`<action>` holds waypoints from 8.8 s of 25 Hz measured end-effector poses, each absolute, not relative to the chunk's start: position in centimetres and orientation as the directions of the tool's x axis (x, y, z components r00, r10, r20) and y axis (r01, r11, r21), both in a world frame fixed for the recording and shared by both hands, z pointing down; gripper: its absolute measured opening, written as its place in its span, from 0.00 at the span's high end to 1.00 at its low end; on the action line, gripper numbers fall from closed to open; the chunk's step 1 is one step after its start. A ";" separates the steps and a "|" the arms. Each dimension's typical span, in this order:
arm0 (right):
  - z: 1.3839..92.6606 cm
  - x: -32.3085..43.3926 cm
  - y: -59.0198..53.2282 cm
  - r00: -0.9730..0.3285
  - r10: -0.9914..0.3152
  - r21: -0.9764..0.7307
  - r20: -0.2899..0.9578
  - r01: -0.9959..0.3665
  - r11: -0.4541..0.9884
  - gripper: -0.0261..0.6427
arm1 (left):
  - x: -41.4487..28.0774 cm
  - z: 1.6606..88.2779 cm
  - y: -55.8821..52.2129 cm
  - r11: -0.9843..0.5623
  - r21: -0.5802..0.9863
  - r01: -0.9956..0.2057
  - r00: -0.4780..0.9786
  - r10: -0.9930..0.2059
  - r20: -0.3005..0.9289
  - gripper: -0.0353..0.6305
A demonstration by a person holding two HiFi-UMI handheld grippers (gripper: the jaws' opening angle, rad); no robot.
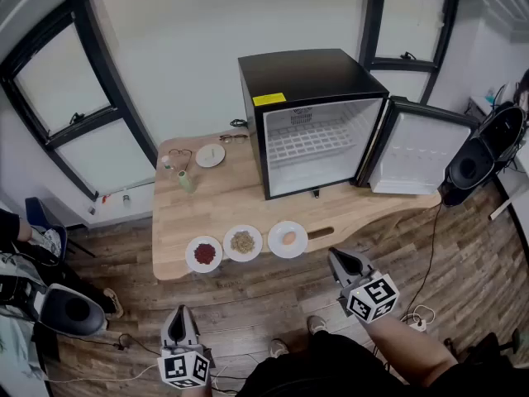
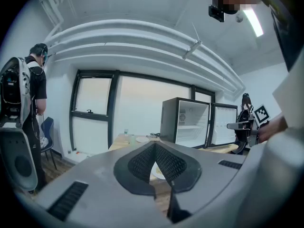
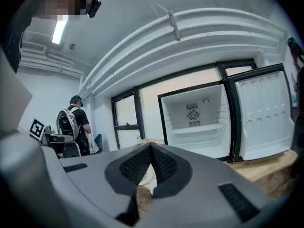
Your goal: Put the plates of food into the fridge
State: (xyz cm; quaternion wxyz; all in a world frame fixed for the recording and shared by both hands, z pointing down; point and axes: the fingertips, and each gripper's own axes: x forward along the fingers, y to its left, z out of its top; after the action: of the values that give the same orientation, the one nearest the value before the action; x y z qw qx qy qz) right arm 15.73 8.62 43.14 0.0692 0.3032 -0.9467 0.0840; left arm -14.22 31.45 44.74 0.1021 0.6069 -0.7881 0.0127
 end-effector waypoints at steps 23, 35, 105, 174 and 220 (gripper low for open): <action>47.3 8.5 0.7 -0.744 -0.637 -0.194 0.199 -0.667 0.719 0.94 | -23.3 43.4 22.7 0.235 0.066 -0.970 -0.224 -0.965 0.139 0.94; 52.3 6.1 -7.0 -0.723 -0.646 -0.287 0.247 -0.691 0.664 0.94 | -26.6 41.9 12.3 0.157 -0.017 -0.987 -0.157 -0.967 0.200 0.94; 71.0 9.4 1.9 -0.366 -0.848 -0.910 0.382 -0.311 -0.275 0.92 | -22.4 49.3 0.6 -0.386 0.017 -0.922 0.374 -0.882 0.288 0.94; 50.2 2.5 -30.4 -0.565 -0.665 -0.505 0.488 -0.804 0.313 0.82 | -21.2 41.8 -8.3 -0.099 -0.012 -0.995 0.096 -0.987 0.130 0.94; 73.4 -3.5 7.2 -0.541 -0.644 -0.822 0.541 -0.503 -0.267 0.65 | -31.7 46.1 8.4 -0.296 -0.029 -0.955 0.279 -0.927 0.249 0.94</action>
State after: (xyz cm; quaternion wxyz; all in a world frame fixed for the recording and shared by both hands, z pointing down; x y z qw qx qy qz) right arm -3.47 7.23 73.42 -0.0553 0.4758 -0.6027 0.6382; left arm -31.69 8.42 46.12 0.0632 0.7973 -0.5901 0.1096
